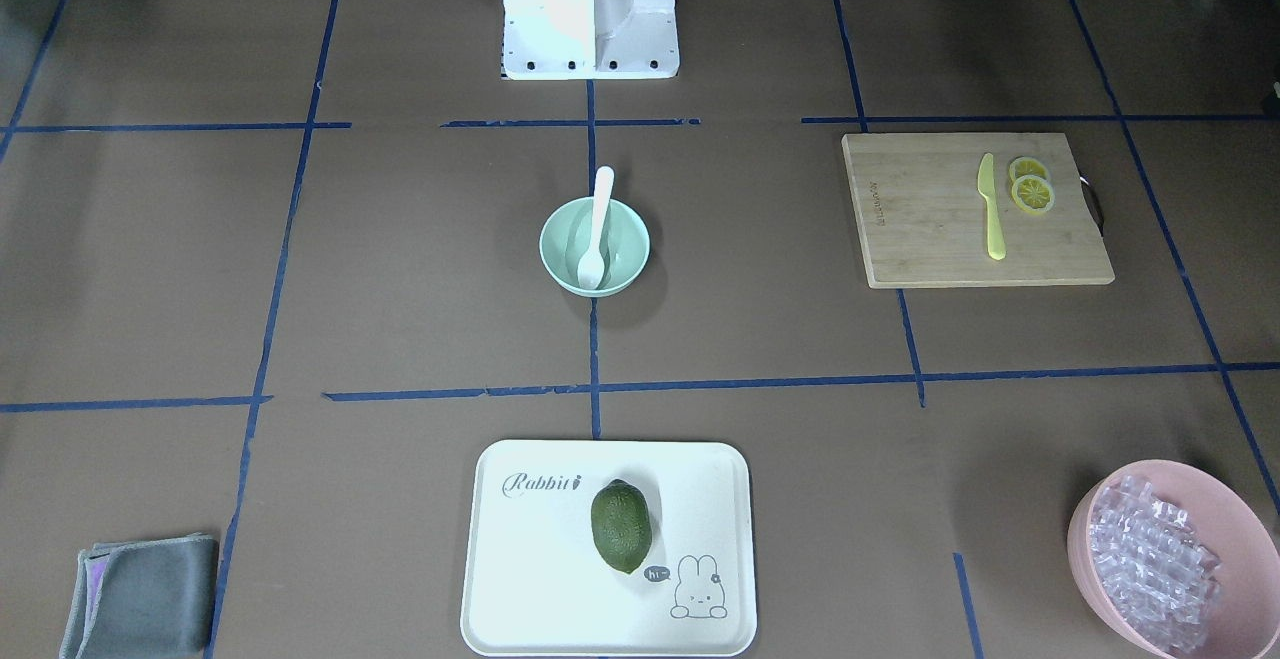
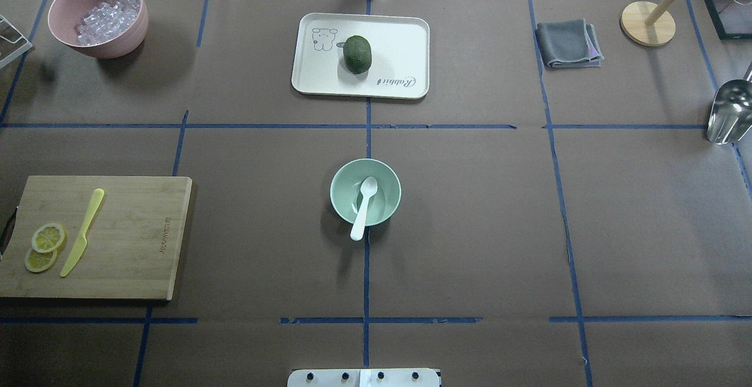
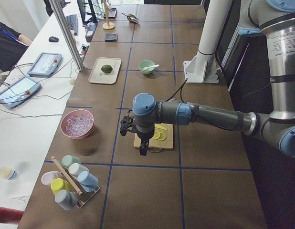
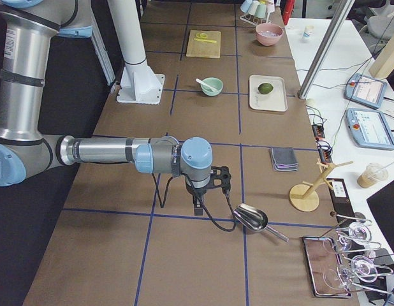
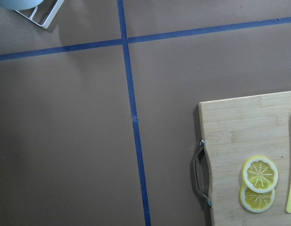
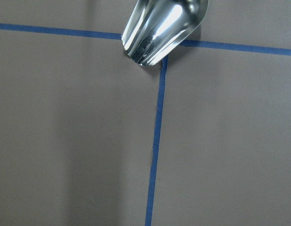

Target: Place spoon in bowl

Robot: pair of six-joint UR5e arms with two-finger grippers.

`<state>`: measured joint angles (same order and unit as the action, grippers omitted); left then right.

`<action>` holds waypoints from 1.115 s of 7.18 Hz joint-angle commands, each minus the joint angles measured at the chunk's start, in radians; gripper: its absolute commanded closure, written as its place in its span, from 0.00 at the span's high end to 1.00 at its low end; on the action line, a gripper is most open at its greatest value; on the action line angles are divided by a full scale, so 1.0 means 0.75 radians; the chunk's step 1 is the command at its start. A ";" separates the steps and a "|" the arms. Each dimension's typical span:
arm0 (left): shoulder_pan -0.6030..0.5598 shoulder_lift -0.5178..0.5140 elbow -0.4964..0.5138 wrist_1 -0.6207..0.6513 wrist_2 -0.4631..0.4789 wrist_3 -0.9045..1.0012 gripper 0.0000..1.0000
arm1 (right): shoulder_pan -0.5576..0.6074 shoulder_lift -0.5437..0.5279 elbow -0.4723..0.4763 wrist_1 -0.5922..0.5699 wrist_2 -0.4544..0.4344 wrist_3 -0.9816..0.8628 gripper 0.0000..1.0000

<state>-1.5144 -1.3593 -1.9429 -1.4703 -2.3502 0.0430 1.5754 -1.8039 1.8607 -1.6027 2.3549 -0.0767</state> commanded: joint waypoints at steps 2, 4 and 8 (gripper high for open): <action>0.003 0.002 0.019 0.009 0.006 0.006 1.00 | 0.000 0.000 0.000 0.000 0.002 0.000 1.00; 0.003 0.002 0.036 0.003 0.006 0.006 1.00 | 0.000 0.000 0.000 0.000 0.002 0.000 1.00; 0.003 0.002 0.036 0.007 0.004 0.006 1.00 | 0.000 0.000 0.000 0.000 0.002 0.000 1.00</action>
<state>-1.5125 -1.3576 -1.9169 -1.4656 -2.3468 0.0477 1.5754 -1.8040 1.8607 -1.6030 2.3562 -0.0767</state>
